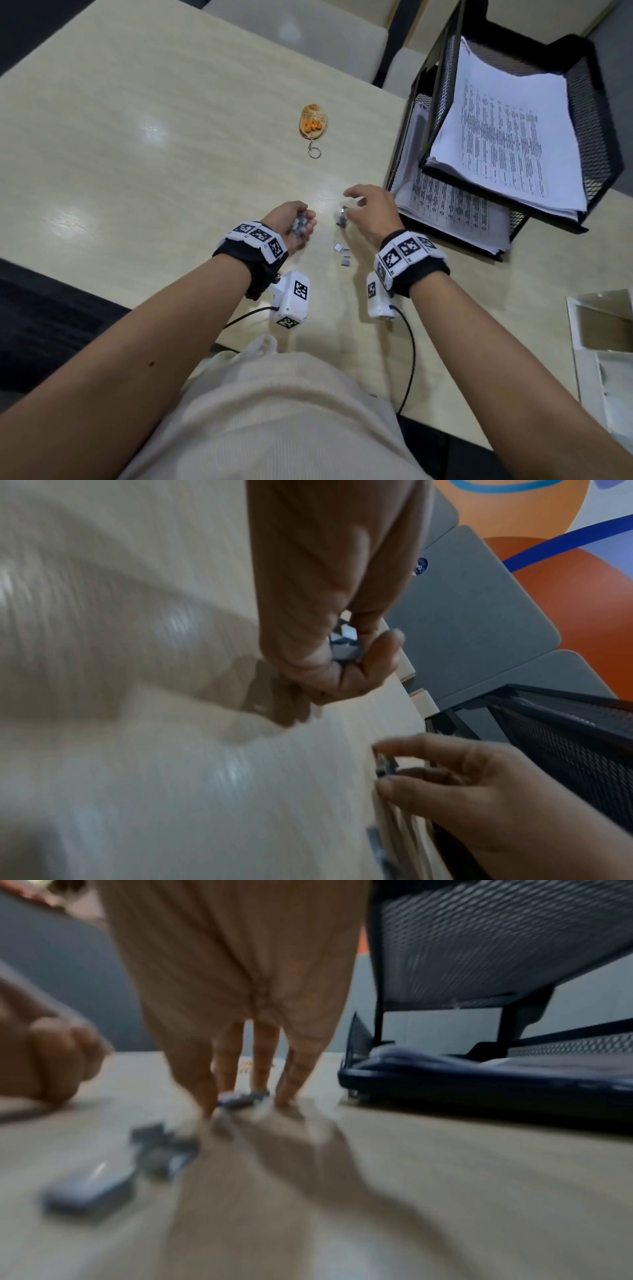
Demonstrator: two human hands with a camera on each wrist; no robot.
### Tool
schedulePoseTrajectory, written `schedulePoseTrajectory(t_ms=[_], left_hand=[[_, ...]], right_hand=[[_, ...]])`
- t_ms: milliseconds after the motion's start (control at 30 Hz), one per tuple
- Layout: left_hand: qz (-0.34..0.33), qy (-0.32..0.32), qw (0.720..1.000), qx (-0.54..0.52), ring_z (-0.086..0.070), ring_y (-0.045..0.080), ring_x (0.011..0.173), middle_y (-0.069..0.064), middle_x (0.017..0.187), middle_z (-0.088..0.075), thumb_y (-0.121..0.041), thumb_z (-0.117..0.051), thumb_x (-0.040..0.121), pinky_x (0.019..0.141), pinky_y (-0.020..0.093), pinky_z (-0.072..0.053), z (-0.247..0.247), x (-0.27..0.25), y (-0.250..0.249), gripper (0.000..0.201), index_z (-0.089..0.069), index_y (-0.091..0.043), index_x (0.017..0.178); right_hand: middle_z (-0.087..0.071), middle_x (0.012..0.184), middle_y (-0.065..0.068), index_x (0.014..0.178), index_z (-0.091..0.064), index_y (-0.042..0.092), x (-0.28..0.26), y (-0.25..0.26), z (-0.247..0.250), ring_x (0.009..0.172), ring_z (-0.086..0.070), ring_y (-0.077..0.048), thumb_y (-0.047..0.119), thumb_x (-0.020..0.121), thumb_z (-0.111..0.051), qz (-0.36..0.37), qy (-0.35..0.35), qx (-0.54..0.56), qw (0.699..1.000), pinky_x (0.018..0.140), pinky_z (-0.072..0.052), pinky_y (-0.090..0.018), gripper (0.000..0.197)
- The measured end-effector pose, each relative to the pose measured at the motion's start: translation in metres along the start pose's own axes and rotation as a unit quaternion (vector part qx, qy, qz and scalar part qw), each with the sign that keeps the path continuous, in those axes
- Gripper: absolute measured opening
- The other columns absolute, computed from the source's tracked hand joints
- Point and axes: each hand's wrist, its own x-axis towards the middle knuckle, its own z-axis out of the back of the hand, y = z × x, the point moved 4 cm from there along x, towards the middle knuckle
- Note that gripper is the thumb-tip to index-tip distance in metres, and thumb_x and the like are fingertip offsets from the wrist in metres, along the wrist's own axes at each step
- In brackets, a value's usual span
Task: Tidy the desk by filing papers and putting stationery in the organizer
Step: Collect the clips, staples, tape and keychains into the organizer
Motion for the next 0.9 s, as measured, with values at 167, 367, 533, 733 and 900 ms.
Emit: schedulePoseTrajectory(t_ms=[167, 367, 533, 733, 900], left_hand=[[-0.011, -0.024, 1.000, -0.017, -0.043, 0.008, 0.027, 0.001, 0.036, -0.050, -0.019, -0.035, 0.096, 0.032, 0.007, -0.034, 0.025, -0.004, -0.008, 0.034, -0.045, -0.011, 0.064], [-0.040, 0.003, 0.999, -0.020, -0.053, 0.018, 0.043, 0.011, 0.042, -0.057, -0.016, -0.029, 0.098, 0.043, 0.020, -0.042, 0.021, -0.006, -0.007, 0.034, -0.046, -0.004, 0.071], [-0.009, 0.052, 0.998, -0.022, -0.056, 0.014, 0.034, 0.012, 0.058, -0.058, -0.022, -0.030, 0.099, 0.040, 0.016, -0.051, 0.000, -0.006, 0.003, 0.038, -0.051, -0.001, 0.076], [0.034, 0.055, 0.996, 0.055, -0.030, 0.004, 0.023, -0.005, 0.033, -0.037, -0.024, -0.030, 0.098, 0.026, 0.011, -0.021, 0.004, -0.005, 0.004, 0.039, -0.031, -0.016, 0.060], [0.042, 0.044, 0.996, 0.066, -0.026, 0.005, 0.023, -0.006, 0.033, -0.035, -0.023, -0.031, 0.097, 0.027, 0.013, -0.016, 0.014, -0.007, 0.004, 0.038, -0.031, -0.019, 0.059]], right_hand=[[-0.060, 0.109, -0.017, 0.092, -0.070, 0.001, -0.008, 0.001, -0.029, 0.101, -0.057, -0.033, -0.005, 0.077, -0.053, 0.040, 0.064, -0.139, 0.987, 0.083, -0.047, -0.031, 0.023], [-0.068, 0.094, -0.018, 0.084, -0.071, -0.001, -0.020, 0.020, -0.015, 0.084, -0.061, -0.025, 0.001, 0.073, -0.065, 0.003, -0.007, -0.014, 1.000, 0.074, -0.045, -0.023, 0.012], [-0.065, 0.090, -0.002, 0.093, -0.071, 0.010, -0.033, 0.048, 0.001, 0.072, -0.056, -0.013, 0.011, 0.074, -0.074, 0.036, 0.012, 0.107, 0.994, 0.062, -0.043, -0.008, 0.019], [-0.063, 0.102, -0.011, 0.107, -0.068, 0.008, -0.045, 0.007, -0.009, 0.090, -0.054, -0.019, 0.005, 0.081, -0.061, -0.026, 0.068, -0.067, 0.995, 0.081, -0.043, -0.025, 0.027], [-0.056, 0.098, -0.012, 0.100, -0.069, 0.007, -0.062, -0.004, -0.035, 0.101, -0.053, -0.029, -0.005, 0.081, -0.051, -0.025, 0.029, -0.099, 0.994, 0.079, -0.041, -0.028, 0.029]])
